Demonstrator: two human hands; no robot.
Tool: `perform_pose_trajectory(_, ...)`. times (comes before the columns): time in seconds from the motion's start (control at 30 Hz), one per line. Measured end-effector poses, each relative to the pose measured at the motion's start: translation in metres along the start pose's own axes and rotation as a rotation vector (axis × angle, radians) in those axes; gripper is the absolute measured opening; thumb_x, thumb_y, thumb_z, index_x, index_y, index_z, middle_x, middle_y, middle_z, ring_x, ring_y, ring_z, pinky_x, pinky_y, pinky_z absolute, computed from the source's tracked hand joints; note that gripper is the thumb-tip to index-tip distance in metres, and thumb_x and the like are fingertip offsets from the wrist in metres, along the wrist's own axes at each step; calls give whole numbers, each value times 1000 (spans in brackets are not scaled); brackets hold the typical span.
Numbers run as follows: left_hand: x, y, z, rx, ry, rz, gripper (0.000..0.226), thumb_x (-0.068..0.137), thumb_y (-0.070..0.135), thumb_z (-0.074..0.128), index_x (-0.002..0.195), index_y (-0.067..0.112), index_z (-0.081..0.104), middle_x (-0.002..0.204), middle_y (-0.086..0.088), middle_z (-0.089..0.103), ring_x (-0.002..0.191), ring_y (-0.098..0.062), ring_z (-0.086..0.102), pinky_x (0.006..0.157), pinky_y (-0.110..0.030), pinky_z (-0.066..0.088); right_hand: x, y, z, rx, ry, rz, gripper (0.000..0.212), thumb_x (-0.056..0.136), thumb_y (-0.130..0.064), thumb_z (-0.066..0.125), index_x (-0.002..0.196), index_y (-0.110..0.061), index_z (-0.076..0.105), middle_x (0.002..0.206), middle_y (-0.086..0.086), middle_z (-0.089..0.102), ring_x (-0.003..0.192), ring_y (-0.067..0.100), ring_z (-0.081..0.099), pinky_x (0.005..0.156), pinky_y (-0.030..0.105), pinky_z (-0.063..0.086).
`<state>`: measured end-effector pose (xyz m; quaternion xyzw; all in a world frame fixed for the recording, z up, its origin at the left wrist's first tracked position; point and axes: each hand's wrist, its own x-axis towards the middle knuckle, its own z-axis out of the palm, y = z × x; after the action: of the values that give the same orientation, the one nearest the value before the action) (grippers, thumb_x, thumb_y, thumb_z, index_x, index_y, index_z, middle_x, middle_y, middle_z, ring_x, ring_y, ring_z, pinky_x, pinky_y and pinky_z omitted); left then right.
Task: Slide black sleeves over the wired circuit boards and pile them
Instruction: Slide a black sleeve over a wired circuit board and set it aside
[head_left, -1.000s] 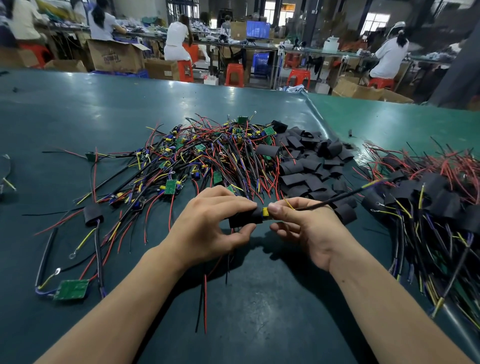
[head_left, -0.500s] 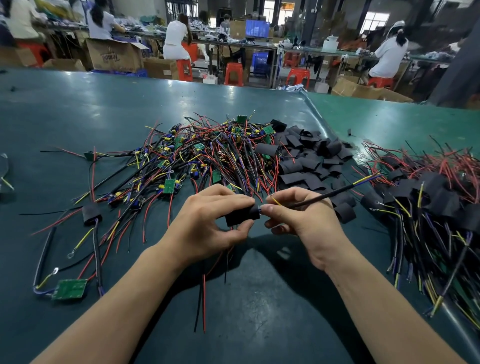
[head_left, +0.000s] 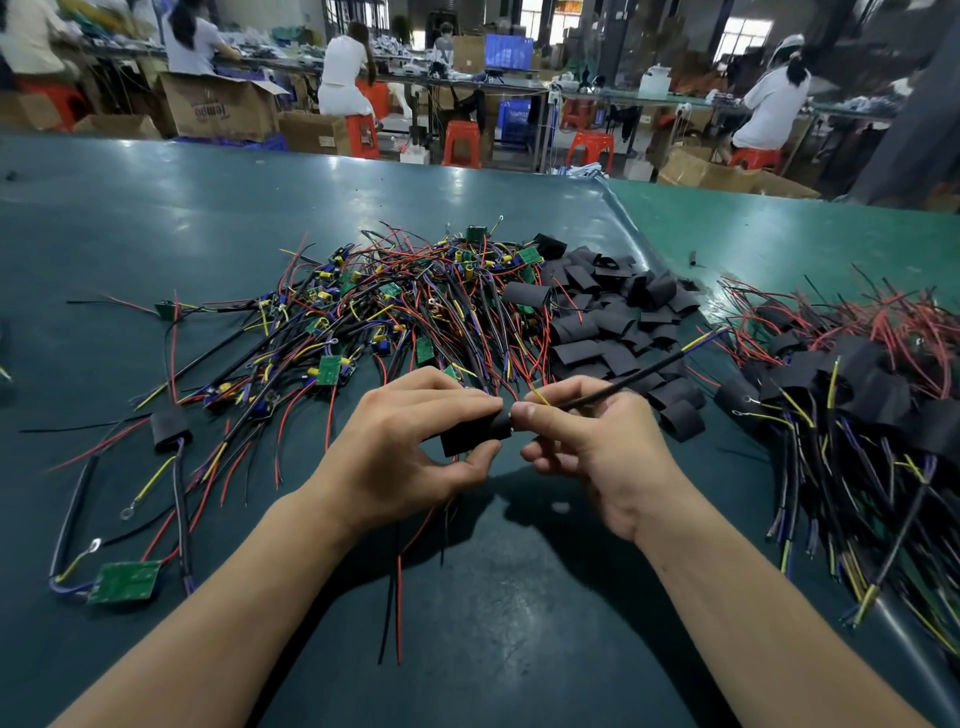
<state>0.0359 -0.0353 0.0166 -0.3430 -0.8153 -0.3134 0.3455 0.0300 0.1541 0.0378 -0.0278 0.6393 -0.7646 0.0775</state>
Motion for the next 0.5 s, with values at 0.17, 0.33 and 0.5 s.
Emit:
perform_pose_trajectory(0.17, 0, 1, -4, 1, 8, 2, 30, 72, 6, 83, 102, 2, 76, 93, 0, 74, 78, -20, 65, 70, -31, 55, -1, 2, 1, -144, -10, -246, 23, 78, 1, 78, 66, -16, 69, 64, 11, 70, 46, 22, 64, 46, 24, 50)
perform_pose_trajectory(0.33, -1, 1, -4, 6, -8, 13, 31, 72, 4, 84, 102, 4, 75, 92, 1, 74, 77, -21, 65, 68, -32, 55, -2, 3, 1, -110, -32, -175, 20, 77, 2, 78, 69, -13, 67, 67, 11, 71, 47, 22, 64, 44, 23, 49)
perform_pose_trajectory(0.5, -1, 0, -5, -10, -11, -66, 34, 73, 10, 81, 106, 5, 74, 94, -1, 73, 82, -20, 67, 73, -34, 56, 1, 4, 3, -69, -12, -151, 16, 78, 2, 77, 73, -10, 67, 66, 10, 71, 47, 19, 63, 44, 22, 49)
